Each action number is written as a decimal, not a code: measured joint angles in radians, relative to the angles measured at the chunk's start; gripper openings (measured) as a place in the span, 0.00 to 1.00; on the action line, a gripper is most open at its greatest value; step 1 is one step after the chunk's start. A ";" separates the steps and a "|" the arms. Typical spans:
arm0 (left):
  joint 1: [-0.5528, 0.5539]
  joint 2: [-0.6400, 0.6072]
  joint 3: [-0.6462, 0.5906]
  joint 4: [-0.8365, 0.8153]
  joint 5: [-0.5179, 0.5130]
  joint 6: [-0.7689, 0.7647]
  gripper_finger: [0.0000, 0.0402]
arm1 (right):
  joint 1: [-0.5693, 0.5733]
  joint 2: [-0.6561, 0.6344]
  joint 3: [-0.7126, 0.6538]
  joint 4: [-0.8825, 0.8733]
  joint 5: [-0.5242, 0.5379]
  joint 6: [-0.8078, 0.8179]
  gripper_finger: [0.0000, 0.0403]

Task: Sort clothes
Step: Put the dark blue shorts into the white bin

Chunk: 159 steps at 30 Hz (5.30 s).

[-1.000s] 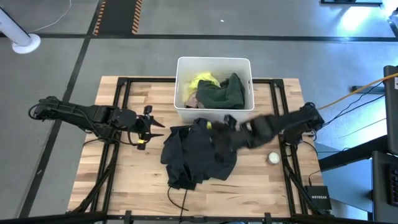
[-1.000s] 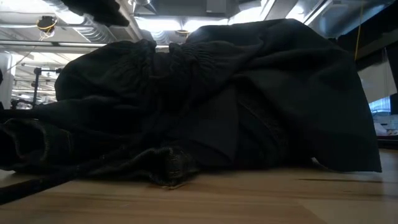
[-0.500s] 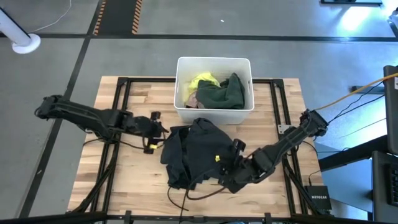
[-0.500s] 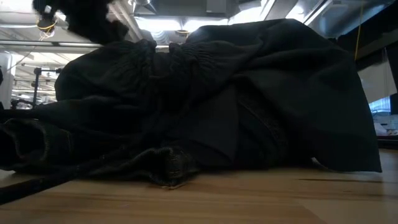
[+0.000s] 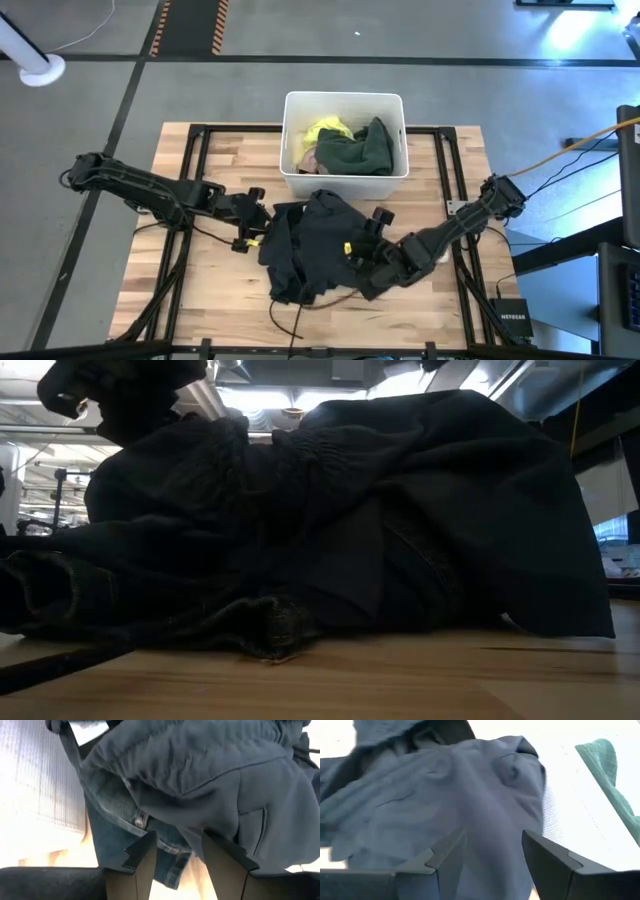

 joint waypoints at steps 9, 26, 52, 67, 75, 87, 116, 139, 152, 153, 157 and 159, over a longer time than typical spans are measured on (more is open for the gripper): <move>0.000 0.000 0.000 0.029 0.003 0.016 0.38 | -0.157 0.000 0.000 0.004 -0.207 -0.083 0.52; 0.000 0.000 0.000 0.107 0.003 0.004 0.38 | -0.208 0.186 0.001 0.484 -0.435 -0.334 0.52; 0.000 0.000 0.000 0.114 0.003 0.000 0.38 | -0.229 0.312 0.000 0.866 -0.502 -0.265 0.53; -0.006 -0.058 0.118 -0.099 0.002 -0.036 0.38 | -0.248 0.290 0.001 0.807 -0.600 -0.262 0.53; -0.015 -0.096 0.117 -0.208 0.006 -0.055 0.38 | -0.248 0.220 0.001 0.730 -0.731 -0.209 0.53; -0.056 -0.094 -0.083 -0.023 0.050 -0.083 0.38 | -0.247 0.264 0.000 0.873 -0.568 -0.045 0.53; -0.129 0.078 -0.149 0.567 0.087 -0.007 0.38 | -0.244 0.335 0.000 0.998 -0.277 0.011 0.52; -0.123 0.071 0.021 0.438 0.012 0.179 0.38 | -0.183 0.205 0.002 0.901 -0.123 -0.188 0.19; -0.069 0.068 0.094 0.450 -0.005 0.244 0.38 | -0.133 0.045 0.002 0.789 0.003 -0.209 0.04; -0.065 0.067 0.094 0.450 -0.006 0.240 0.38 | -0.125 0.034 0.001 0.772 0.017 -0.209 0.04; -0.055 0.040 0.094 0.425 -0.009 0.232 0.38 | -0.107 -0.013 0.001 0.731 0.066 -0.209 0.04; -0.053 0.015 0.095 0.389 -0.011 0.227 0.38 | -0.106 -0.030 0.001 0.727 0.086 -0.209 0.04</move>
